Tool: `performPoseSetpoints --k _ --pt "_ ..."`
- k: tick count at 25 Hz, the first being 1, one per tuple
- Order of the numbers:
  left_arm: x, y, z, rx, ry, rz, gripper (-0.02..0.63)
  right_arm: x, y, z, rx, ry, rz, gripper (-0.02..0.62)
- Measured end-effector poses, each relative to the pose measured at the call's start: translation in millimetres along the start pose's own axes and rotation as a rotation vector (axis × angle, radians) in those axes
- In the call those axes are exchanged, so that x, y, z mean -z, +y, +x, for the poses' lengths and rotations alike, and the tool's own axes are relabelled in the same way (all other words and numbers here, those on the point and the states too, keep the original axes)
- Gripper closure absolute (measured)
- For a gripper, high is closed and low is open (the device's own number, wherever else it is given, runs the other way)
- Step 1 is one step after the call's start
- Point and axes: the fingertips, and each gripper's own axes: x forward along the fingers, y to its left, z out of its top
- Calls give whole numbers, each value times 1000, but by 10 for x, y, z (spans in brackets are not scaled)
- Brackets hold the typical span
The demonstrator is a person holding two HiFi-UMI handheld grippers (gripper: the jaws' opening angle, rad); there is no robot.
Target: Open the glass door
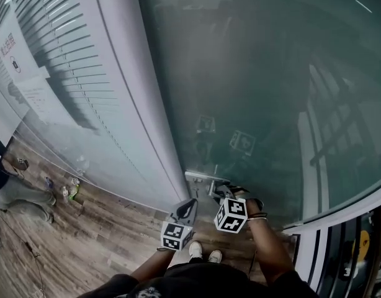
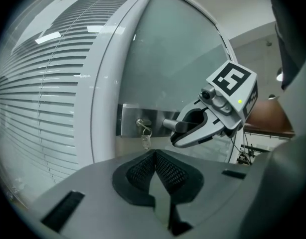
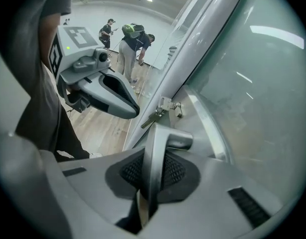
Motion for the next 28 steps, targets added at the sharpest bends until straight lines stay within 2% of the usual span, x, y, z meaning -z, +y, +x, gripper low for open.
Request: performPoseSetpoints --k 4,7,12,18,28 --pt "36 31 39 10 2 -11 600 -46 20 39 -3 -55 16 560" --pt "49 3 77 16 -4 -13 600 -43 -1 41 2 -132 59 561" --pt "147 40 -15 16 26 0 600 -135 -7 48 41 -295 125 563" --pt "209 103 1 13 25 -8 600 -215 -24 71 0 -489 257 563" --pt "144 42 150 54 13 -5 600 -153 -201 126 -2 -484 281 563"
